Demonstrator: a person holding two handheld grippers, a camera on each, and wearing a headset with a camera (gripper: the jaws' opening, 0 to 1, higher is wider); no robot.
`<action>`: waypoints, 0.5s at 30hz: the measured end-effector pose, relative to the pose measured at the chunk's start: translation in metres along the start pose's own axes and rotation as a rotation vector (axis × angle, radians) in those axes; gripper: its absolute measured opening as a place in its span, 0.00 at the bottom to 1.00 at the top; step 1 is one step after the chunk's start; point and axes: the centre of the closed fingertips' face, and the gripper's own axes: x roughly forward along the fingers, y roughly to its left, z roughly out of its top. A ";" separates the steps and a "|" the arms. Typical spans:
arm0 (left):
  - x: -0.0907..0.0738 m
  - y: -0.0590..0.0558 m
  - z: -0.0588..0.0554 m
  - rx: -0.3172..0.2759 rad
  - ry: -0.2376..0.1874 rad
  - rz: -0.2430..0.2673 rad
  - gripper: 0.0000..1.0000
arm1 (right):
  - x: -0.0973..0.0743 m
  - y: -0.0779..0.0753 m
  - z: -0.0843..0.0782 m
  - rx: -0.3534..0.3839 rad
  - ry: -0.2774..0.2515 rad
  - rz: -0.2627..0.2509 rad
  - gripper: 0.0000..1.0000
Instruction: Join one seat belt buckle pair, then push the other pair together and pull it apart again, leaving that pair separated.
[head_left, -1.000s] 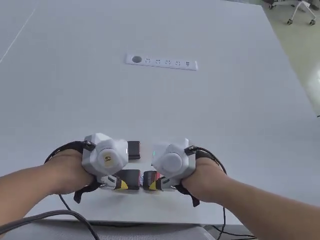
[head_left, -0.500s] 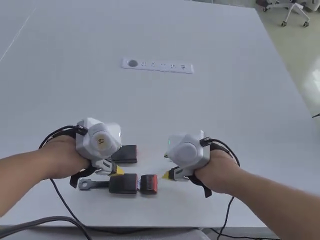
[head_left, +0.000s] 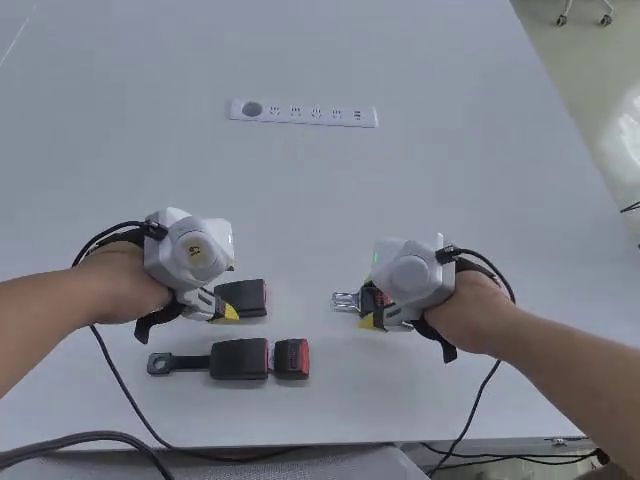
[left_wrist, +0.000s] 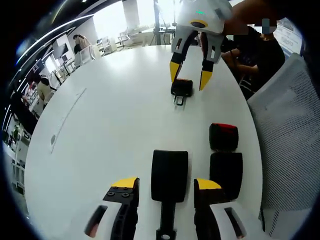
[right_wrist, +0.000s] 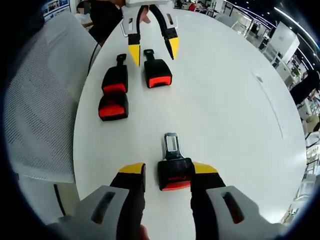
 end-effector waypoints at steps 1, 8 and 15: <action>0.001 0.000 -0.001 0.010 0.004 -0.007 0.44 | -0.001 -0.002 -0.003 0.001 0.004 -0.003 0.34; 0.008 -0.003 -0.006 0.029 0.024 -0.037 0.44 | 0.003 -0.009 -0.018 -0.003 0.033 0.015 0.34; 0.013 -0.005 -0.013 0.051 0.051 -0.070 0.39 | 0.015 -0.008 -0.017 -0.047 0.045 0.055 0.33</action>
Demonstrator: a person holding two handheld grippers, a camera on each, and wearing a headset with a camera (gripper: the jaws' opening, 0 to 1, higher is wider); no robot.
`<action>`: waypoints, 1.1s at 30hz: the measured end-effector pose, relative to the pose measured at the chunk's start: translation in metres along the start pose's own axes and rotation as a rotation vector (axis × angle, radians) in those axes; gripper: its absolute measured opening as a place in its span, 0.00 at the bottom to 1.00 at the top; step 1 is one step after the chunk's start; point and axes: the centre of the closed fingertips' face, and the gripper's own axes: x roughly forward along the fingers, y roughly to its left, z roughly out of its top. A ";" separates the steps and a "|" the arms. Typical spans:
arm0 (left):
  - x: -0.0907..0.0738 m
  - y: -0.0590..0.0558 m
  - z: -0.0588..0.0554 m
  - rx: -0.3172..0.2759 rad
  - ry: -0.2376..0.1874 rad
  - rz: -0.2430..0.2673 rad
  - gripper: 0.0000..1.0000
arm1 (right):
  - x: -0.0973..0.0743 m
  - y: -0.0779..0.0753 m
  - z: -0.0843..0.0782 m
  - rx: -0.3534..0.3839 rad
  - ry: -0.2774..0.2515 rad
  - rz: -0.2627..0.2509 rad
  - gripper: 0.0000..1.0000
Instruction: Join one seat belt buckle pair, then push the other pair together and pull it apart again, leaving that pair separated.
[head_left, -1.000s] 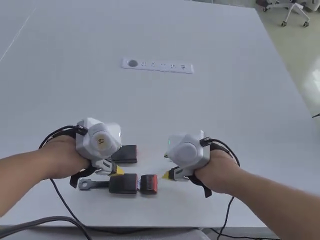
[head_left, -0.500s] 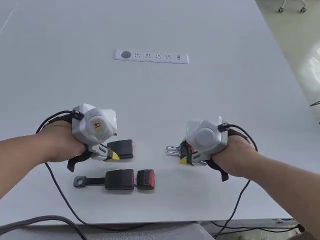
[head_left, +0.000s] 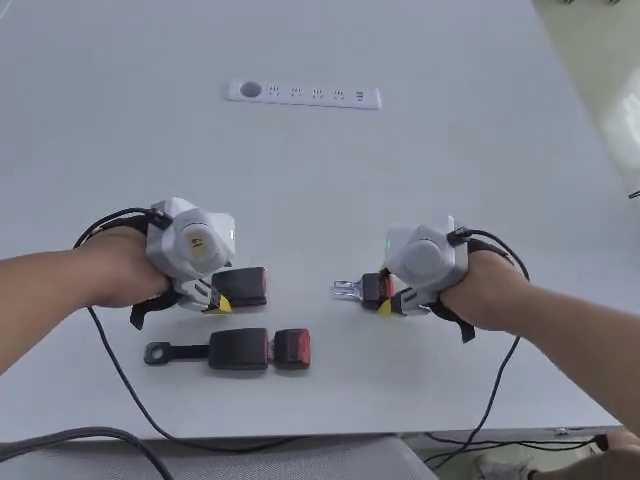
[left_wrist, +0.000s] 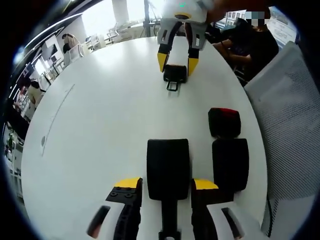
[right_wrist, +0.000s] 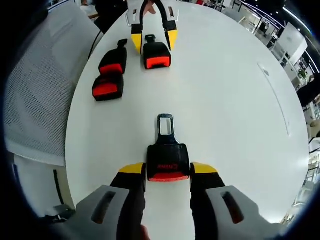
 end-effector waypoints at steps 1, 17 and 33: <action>0.002 -0.001 -0.002 0.008 0.006 -0.005 0.39 | 0.001 -0.001 0.000 -0.003 0.002 0.002 0.33; 0.004 -0.002 -0.007 0.011 0.027 -0.033 0.33 | 0.003 0.001 0.003 -0.059 0.012 0.051 0.32; 0.004 -0.002 -0.008 0.015 0.039 -0.035 0.33 | 0.012 0.008 0.029 -0.064 -0.021 0.067 0.32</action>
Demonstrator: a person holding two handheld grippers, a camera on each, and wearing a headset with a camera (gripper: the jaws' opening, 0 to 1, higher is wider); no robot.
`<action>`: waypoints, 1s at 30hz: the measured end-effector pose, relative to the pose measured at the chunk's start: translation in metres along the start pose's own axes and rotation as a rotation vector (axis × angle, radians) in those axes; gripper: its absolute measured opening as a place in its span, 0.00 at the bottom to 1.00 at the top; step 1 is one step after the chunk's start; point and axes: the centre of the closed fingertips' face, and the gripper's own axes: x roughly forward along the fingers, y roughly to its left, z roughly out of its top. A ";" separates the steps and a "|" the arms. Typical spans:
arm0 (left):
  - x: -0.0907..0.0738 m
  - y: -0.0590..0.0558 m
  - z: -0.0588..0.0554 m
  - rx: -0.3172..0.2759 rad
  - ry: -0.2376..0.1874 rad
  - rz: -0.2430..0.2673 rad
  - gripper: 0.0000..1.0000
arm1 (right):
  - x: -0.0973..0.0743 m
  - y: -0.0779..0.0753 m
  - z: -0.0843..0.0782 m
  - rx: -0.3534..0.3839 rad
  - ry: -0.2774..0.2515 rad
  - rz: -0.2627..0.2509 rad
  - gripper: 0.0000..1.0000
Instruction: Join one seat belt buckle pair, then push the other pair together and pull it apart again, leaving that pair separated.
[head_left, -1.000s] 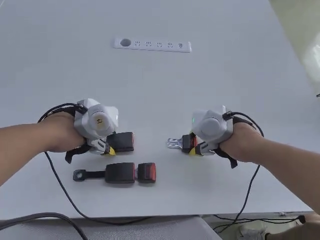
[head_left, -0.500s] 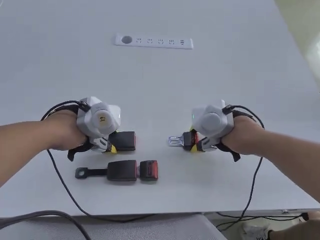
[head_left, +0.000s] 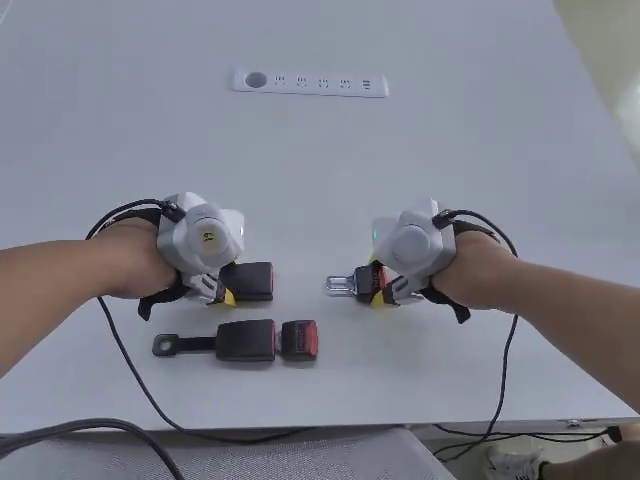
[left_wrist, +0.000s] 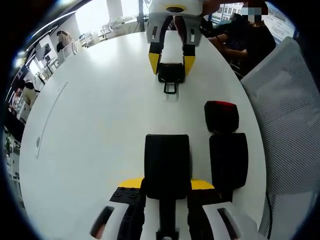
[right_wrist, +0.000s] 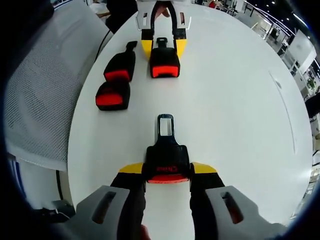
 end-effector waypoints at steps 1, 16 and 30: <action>0.000 0.000 0.000 -0.001 -0.001 0.000 0.33 | 0.001 0.000 0.003 0.001 -0.005 0.001 0.32; 0.003 0.001 -0.001 0.007 0.004 -0.002 0.32 | 0.023 -0.002 0.054 -0.004 -0.052 -0.015 0.32; 0.001 -0.002 0.000 -0.003 0.009 0.002 0.32 | 0.026 0.003 0.077 -0.048 -0.060 -0.013 0.32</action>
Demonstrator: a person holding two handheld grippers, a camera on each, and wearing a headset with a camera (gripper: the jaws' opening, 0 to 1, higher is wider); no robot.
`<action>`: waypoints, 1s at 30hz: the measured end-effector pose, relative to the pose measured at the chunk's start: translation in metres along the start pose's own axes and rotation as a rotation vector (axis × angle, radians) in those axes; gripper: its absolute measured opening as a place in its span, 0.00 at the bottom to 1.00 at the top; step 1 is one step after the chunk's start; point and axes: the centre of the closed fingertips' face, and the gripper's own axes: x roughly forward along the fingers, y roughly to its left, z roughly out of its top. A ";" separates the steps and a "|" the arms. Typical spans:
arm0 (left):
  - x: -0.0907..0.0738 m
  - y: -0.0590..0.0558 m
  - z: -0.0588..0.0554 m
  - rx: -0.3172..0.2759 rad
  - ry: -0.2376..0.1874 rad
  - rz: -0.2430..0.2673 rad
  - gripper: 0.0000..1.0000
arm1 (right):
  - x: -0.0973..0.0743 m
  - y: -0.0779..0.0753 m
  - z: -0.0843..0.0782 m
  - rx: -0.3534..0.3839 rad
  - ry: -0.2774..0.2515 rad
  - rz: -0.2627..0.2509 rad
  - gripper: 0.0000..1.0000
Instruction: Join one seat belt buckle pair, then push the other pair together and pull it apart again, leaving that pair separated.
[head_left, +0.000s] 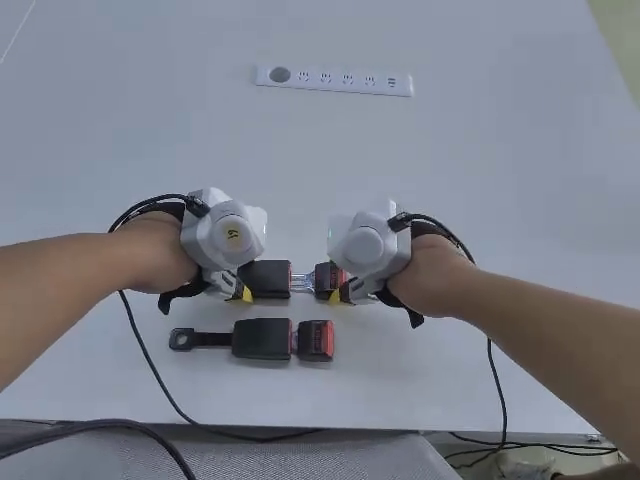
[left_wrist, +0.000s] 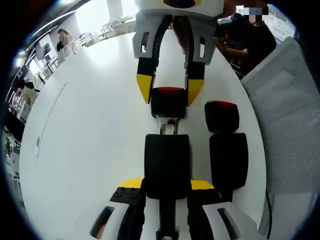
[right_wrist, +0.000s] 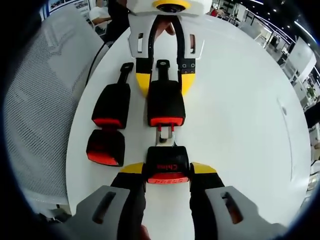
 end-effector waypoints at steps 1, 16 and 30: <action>0.000 0.000 0.000 0.001 0.000 -0.001 0.32 | 0.000 0.000 0.001 -0.006 0.000 -0.002 0.32; 0.002 0.004 -0.003 0.018 -0.019 -0.007 0.32 | 0.007 -0.003 0.005 0.008 0.011 -0.005 0.30; 0.005 0.004 -0.004 0.030 -0.023 -0.004 0.31 | 0.010 -0.002 0.012 0.014 0.009 -0.009 0.30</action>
